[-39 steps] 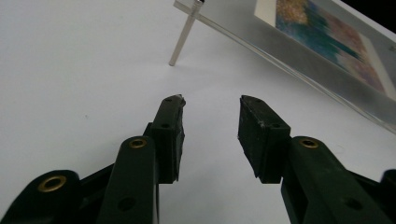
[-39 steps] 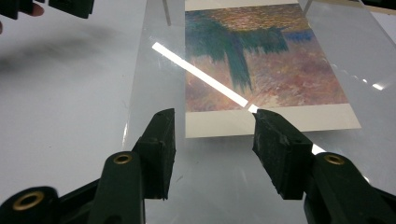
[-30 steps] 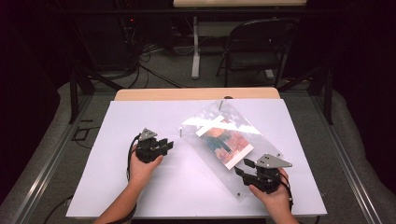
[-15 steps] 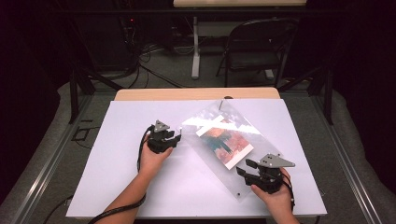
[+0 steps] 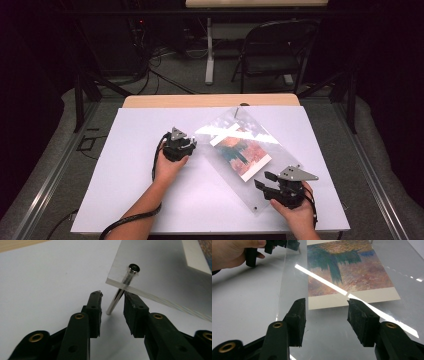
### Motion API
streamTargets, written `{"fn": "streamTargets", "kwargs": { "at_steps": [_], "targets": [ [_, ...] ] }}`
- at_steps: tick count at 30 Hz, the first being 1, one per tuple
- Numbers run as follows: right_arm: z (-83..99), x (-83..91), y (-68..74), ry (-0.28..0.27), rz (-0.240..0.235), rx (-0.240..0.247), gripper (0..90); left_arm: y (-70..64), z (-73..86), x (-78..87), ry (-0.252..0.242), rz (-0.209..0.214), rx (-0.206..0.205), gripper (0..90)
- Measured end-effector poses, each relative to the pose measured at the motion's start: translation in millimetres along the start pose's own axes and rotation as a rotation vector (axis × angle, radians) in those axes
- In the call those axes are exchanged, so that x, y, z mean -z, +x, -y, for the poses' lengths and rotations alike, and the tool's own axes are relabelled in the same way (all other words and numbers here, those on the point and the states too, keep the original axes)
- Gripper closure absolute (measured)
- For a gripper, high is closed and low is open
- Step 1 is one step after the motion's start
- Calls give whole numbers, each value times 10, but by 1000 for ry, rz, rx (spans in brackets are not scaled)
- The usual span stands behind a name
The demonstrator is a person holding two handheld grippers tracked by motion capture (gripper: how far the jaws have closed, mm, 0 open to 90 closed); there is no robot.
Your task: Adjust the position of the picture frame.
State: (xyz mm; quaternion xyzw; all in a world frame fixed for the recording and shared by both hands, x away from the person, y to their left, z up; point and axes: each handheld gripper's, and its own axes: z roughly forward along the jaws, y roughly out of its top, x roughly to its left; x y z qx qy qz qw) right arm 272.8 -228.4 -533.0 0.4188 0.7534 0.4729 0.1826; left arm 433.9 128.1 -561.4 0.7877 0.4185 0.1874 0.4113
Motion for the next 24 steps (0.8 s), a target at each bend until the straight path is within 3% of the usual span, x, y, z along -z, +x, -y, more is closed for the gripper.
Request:
{"fn": "streamTargets", "kwargs": {
  "at_steps": [10, 24],
  "targets": [
    [14, 25, 3, 1, 7, -3, 485, -3, -40, -89, -2, 9, 6, 736],
    [16, 12, 1, 3, -1, -5, 488, -37, -52, -121, 2, 1, -24, 810]
  ]
}}
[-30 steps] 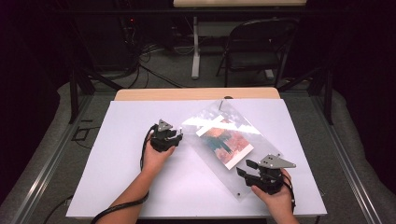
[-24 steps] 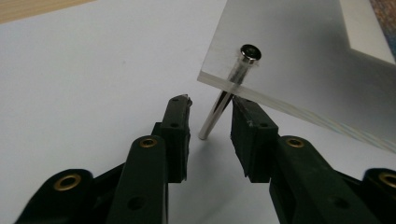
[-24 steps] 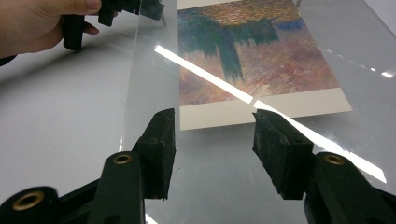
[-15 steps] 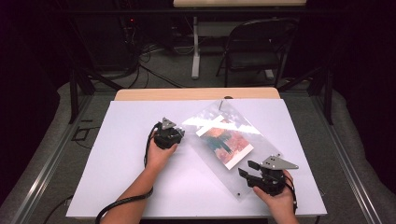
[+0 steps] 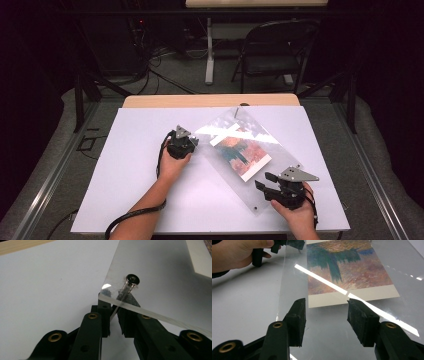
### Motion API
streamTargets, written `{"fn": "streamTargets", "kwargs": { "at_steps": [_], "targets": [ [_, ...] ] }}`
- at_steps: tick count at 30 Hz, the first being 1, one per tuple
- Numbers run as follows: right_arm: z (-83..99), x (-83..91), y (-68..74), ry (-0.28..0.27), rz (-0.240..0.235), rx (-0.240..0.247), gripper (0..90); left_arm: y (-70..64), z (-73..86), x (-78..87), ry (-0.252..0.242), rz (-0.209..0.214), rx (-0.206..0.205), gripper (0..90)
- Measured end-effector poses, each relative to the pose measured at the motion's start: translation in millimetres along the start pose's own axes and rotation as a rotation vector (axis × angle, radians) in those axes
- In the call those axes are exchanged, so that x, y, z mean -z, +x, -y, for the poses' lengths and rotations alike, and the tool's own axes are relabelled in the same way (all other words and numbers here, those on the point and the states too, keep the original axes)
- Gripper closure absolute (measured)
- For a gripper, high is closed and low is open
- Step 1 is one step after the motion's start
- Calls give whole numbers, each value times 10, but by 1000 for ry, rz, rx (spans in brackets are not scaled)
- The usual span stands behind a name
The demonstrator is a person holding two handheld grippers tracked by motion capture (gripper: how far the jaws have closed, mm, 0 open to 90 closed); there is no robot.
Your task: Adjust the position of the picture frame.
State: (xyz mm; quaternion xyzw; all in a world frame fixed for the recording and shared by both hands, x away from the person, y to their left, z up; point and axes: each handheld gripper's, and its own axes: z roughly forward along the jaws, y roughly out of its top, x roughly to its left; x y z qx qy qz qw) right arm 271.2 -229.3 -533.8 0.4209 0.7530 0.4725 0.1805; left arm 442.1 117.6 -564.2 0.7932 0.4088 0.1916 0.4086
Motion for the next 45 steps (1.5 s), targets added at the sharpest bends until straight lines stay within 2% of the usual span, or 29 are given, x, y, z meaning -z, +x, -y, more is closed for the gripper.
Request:
{"fn": "streamTargets", "kwargs": {
  "at_steps": [6, 11, 14, 15, 17, 23, 29, 32, 36, 45],
  "targets": [
    [-4, -4, 1, -1, -13, -12, 496, 20, -1, 12, 0, 24, 25, 813],
    [-16, -7, 27, -1, -29, -10, 525, 19, -3, 32, 5, 31, 26, 815],
    [-28, -11, 65, 5, -54, -10, 583, 17, -9, 53, 11, 37, 24, 815],
    [-36, -25, 107, 20, -75, 2, 639, 16, -10, 62, 13, 40, 23, 814],
    [-39, -29, 125, 29, -78, 5, 658, 17, -12, 86, 23, 48, 16, 814],
    [-52, -103, 232, 66, -132, 43, 790, -1, -7, 150, 36, 56, 6, 813],
    [-80, -154, 328, 83, -203, 63, 895, -22, 20, 207, 41, 65, 4, 812],
    [-81, -191, 365, 98, -235, 70, 900, -32, 26, 241, 45, 69, 0, 812],
    [-64, -282, 447, 141, -262, 109, 900, -46, 39, 274, 45, 74, -2, 812],
    [-52, -404, 512, 202, -297, 93, 900, -71, 30, 369, 54, 92, -8, 811]
  ]
}}
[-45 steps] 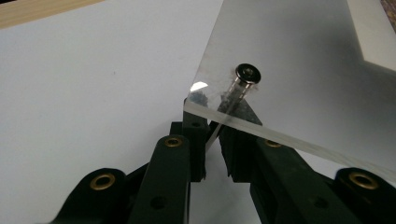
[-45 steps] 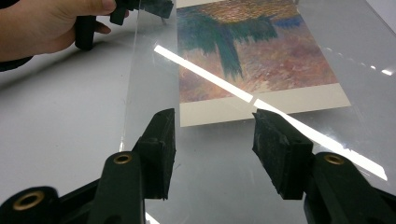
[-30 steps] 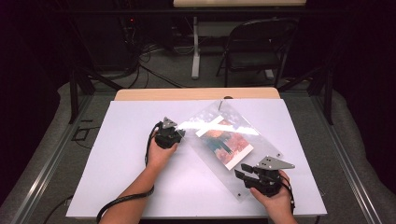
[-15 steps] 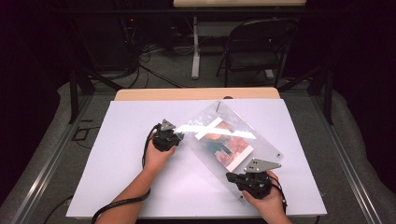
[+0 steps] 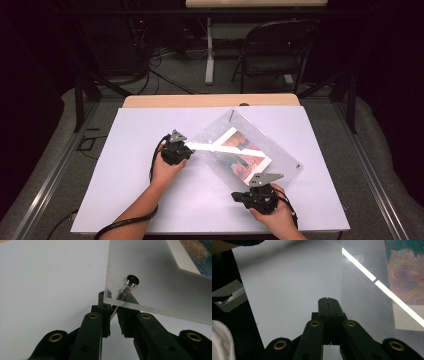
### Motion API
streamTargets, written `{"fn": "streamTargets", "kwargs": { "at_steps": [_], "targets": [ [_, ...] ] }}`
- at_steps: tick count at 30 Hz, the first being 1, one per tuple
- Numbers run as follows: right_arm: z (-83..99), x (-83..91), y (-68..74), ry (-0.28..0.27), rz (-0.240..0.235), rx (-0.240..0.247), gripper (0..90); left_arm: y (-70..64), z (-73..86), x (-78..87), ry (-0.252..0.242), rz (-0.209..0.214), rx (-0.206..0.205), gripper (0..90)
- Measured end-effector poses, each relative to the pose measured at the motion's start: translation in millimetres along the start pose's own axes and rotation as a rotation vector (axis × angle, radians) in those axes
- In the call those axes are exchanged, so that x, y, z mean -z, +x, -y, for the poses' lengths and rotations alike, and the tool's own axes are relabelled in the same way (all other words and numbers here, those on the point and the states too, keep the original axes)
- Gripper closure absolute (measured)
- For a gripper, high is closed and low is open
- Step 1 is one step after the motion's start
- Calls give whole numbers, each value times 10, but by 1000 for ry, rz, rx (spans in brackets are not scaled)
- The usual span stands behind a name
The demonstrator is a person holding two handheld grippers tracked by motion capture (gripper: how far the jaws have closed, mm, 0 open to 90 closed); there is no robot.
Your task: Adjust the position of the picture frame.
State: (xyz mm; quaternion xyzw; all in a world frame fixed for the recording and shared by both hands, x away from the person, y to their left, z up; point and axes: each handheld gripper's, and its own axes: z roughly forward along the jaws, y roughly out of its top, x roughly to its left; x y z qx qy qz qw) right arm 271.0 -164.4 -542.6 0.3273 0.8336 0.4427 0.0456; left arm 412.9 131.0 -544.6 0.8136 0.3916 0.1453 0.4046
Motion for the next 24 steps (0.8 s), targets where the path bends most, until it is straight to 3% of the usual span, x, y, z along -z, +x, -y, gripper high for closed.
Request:
{"fn": "streamTargets", "kwargs": {
  "at_steps": [3, 10, 24],
  "targets": [
    [-18, -35, 22, 12, -17, -14, 900, -20, -9, 37, 3, 3, 0, 811],
    [-44, -106, 73, 40, -1, 3, 900, -43, -18, 88, 0, 5, -2, 812],
    [-82, -166, 58, 75, -9, -5, 900, -89, -4, 167, 4, 16, -4, 812]
  ]
}}
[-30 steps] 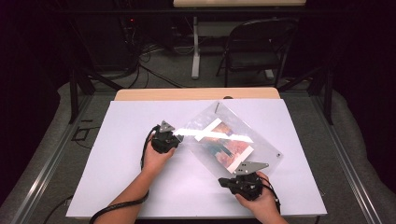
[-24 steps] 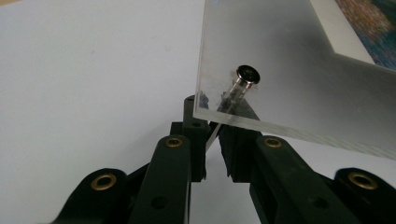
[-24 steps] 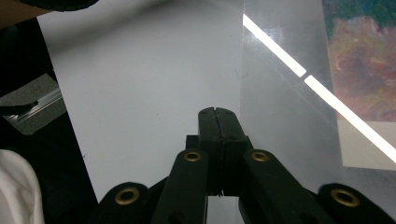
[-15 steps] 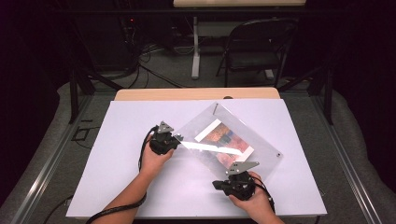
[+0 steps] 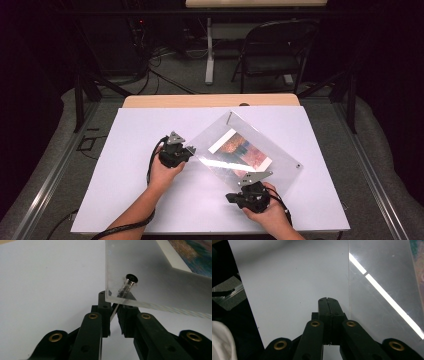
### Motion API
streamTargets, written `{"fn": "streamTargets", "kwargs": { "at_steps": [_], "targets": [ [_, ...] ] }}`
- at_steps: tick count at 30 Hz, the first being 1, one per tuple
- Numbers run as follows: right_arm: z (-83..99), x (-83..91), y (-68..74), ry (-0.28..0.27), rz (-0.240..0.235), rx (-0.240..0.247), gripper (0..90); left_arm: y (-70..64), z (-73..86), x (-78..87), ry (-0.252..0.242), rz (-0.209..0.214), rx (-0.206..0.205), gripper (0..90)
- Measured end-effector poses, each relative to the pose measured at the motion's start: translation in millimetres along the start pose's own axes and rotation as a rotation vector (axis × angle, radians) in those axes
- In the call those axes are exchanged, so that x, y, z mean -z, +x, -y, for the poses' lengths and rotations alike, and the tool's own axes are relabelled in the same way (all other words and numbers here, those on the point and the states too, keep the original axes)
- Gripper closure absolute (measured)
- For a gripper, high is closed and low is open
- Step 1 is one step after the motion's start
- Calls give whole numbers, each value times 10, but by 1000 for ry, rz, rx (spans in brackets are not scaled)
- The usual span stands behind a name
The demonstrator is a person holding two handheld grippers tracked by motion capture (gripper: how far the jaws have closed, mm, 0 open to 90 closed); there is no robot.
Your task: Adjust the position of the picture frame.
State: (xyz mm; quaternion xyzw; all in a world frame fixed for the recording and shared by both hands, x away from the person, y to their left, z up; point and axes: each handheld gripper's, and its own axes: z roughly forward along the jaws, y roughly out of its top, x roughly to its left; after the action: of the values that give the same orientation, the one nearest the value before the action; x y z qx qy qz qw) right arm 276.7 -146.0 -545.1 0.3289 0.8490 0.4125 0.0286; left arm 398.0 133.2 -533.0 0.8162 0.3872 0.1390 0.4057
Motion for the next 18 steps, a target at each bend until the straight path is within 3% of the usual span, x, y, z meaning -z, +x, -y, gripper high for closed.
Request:
{"fn": "streamTargets", "kwargs": {
  "at_steps": [6, 13, 18],
  "targets": [
    [-1, 2, 26, 14, 19, 18, 900, -13, 32, 19, -9, 7, 3, 812],
    [2, 2, 73, 42, 82, 73, 900, -32, 102, 70, -17, 14, -11, 815],
    [2, 47, -37, 30, 75, 16, 900, -67, 152, 143, -26, 22, -23, 820]
  ]
}}
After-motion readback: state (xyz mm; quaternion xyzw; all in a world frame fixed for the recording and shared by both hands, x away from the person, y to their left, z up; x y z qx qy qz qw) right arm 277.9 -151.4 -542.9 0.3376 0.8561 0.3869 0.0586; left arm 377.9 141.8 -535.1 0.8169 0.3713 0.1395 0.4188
